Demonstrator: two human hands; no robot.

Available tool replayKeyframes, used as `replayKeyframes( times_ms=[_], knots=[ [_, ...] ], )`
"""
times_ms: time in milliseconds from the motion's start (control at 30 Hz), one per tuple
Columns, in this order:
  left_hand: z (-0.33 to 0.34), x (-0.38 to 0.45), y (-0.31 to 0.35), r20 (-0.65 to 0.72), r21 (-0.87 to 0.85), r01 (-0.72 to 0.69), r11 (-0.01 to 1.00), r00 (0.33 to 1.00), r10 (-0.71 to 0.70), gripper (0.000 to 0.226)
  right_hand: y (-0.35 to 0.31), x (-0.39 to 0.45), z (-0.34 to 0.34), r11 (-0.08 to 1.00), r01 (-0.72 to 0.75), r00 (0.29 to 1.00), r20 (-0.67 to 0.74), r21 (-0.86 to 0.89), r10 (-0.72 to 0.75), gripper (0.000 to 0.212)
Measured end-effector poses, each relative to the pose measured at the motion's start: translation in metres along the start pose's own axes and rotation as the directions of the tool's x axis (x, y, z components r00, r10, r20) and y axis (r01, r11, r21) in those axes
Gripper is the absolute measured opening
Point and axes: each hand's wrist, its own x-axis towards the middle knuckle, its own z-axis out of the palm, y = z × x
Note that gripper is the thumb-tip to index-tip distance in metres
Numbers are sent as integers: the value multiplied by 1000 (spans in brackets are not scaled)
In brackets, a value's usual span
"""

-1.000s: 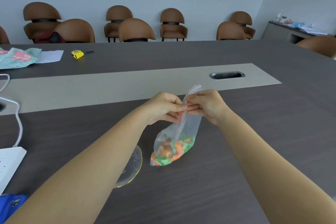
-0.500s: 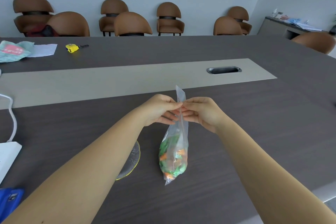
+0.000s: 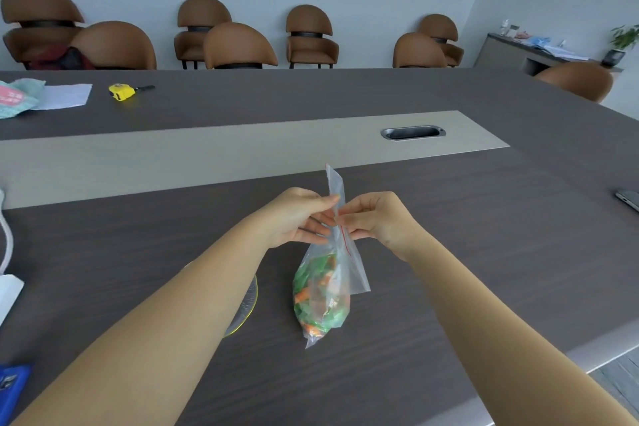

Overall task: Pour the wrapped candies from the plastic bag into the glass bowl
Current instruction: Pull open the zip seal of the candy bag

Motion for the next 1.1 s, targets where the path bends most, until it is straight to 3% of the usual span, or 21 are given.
replayKeyframes(
  times_ms=[267,500,833,1100],
  knots=[
    [0,2,-4,-6,21,12,1000,1000,-12,14,3,-3,-2,998,-46,999,-18,-39,45,16],
    [5,2,-3,11,-14,11,1000,1000,-11,18,5,-5,-3,998,-8,999,46,-68,11,20],
    [2,0,0,34,-67,-18,998,999,20,13,7,-4,-4,987,-73,995,79,144,63,25],
    [5,0,5,-38,-4,-51,999,998,51,16,7,-2,-1,971,-65,998,15,230,63,24]
  ],
)
